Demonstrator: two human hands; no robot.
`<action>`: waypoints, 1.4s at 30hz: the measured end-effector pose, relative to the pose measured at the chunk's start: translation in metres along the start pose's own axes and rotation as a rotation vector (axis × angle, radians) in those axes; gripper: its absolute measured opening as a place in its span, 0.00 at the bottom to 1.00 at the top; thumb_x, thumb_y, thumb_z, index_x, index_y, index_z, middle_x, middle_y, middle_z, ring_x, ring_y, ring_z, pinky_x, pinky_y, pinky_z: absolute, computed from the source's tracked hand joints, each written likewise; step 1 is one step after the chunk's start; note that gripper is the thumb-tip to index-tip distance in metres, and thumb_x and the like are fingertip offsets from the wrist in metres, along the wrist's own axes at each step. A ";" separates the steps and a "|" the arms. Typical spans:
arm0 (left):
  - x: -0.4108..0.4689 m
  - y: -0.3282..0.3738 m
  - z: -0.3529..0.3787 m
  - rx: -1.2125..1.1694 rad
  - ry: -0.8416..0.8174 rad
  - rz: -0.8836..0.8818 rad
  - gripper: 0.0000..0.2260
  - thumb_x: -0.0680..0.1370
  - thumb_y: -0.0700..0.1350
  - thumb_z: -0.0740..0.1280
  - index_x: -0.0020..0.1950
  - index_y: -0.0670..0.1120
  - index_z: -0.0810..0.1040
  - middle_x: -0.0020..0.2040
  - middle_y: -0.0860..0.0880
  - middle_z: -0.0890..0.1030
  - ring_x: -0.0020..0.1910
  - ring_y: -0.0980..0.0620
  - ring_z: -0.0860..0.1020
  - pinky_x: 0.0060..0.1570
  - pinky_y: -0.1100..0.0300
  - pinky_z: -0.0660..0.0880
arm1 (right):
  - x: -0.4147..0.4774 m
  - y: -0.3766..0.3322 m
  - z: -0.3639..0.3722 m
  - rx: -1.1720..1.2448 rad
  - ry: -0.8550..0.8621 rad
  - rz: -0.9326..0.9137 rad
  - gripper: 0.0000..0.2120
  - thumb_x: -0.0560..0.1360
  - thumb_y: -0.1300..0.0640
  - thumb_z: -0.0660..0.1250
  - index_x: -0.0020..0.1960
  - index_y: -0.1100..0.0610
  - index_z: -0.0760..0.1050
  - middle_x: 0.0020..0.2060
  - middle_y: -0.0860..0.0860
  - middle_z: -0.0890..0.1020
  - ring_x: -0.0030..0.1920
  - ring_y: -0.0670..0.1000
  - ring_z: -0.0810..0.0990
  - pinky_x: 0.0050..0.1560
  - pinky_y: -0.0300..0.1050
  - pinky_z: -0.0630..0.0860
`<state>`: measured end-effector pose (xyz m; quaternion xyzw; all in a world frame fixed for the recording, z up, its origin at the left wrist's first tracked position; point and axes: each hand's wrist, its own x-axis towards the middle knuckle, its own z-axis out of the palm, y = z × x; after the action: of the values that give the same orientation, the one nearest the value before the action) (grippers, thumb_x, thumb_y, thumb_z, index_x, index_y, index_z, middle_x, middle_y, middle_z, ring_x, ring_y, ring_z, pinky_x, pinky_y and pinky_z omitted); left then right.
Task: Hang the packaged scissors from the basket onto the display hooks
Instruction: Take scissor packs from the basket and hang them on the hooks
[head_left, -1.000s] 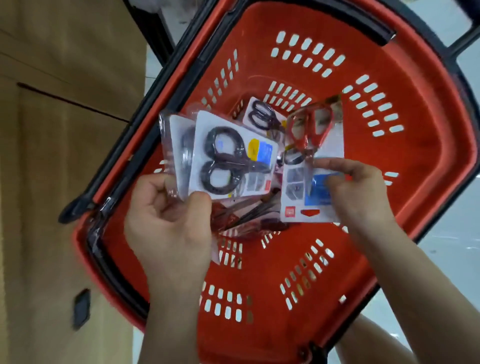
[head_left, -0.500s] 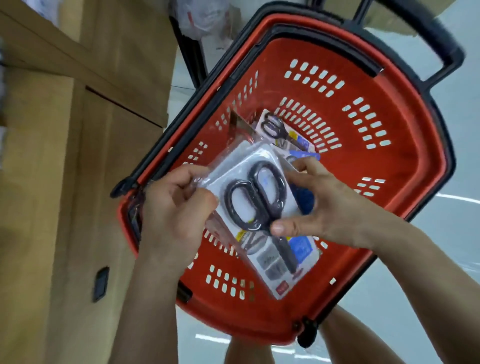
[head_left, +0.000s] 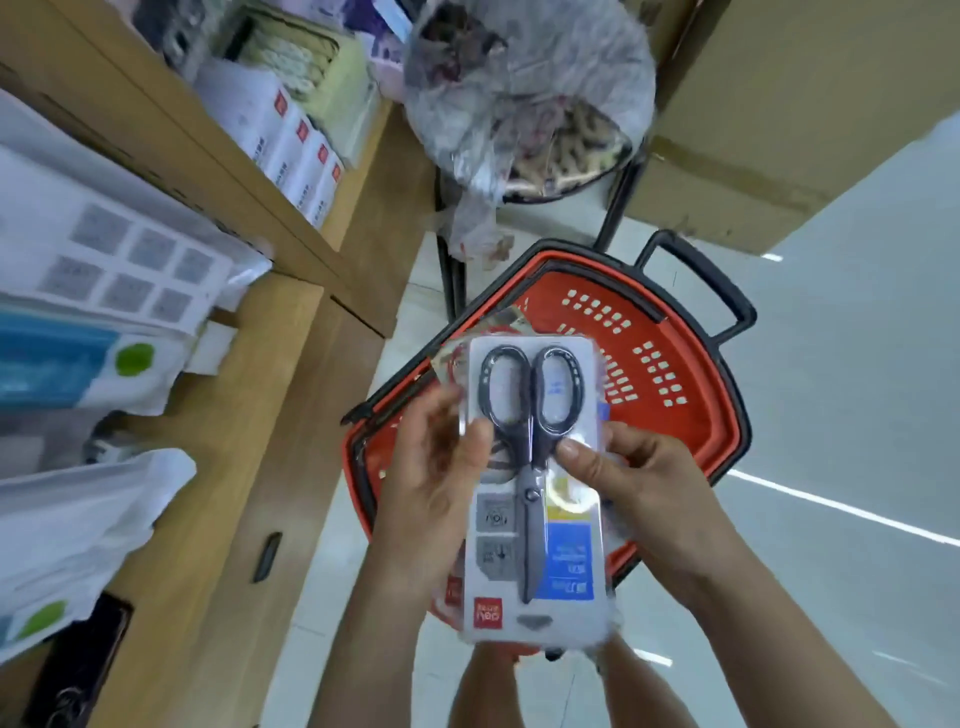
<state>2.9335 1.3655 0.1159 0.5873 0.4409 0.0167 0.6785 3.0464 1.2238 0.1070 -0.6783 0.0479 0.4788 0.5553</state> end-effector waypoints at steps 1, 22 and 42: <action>-0.017 0.009 0.001 0.019 -0.036 -0.029 0.17 0.72 0.60 0.71 0.58 0.57 0.77 0.53 0.60 0.84 0.53 0.58 0.82 0.50 0.60 0.80 | -0.014 -0.016 0.001 0.012 0.024 -0.023 0.16 0.66 0.53 0.75 0.44 0.65 0.82 0.41 0.64 0.85 0.38 0.62 0.84 0.44 0.57 0.79; -0.303 0.216 0.009 -0.402 0.314 0.174 0.36 0.65 0.37 0.79 0.70 0.53 0.72 0.57 0.45 0.84 0.59 0.41 0.81 0.58 0.43 0.77 | -0.279 -0.209 0.021 -0.071 -0.118 -0.676 0.34 0.72 0.30 0.62 0.35 0.64 0.73 0.34 0.63 0.77 0.36 0.62 0.73 0.42 0.56 0.73; -0.501 0.226 -0.177 0.310 0.356 0.269 0.19 0.75 0.32 0.69 0.52 0.57 0.79 0.49 0.63 0.79 0.52 0.67 0.76 0.55 0.70 0.70 | -0.393 -0.299 0.113 -0.608 -0.630 -1.259 0.36 0.74 0.53 0.70 0.73 0.29 0.58 0.72 0.30 0.63 0.71 0.35 0.65 0.60 0.39 0.74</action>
<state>2.6298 1.3034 0.6029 0.7253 0.4688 0.1419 0.4838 2.9463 1.2442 0.6030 -0.5321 -0.6416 0.2351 0.4999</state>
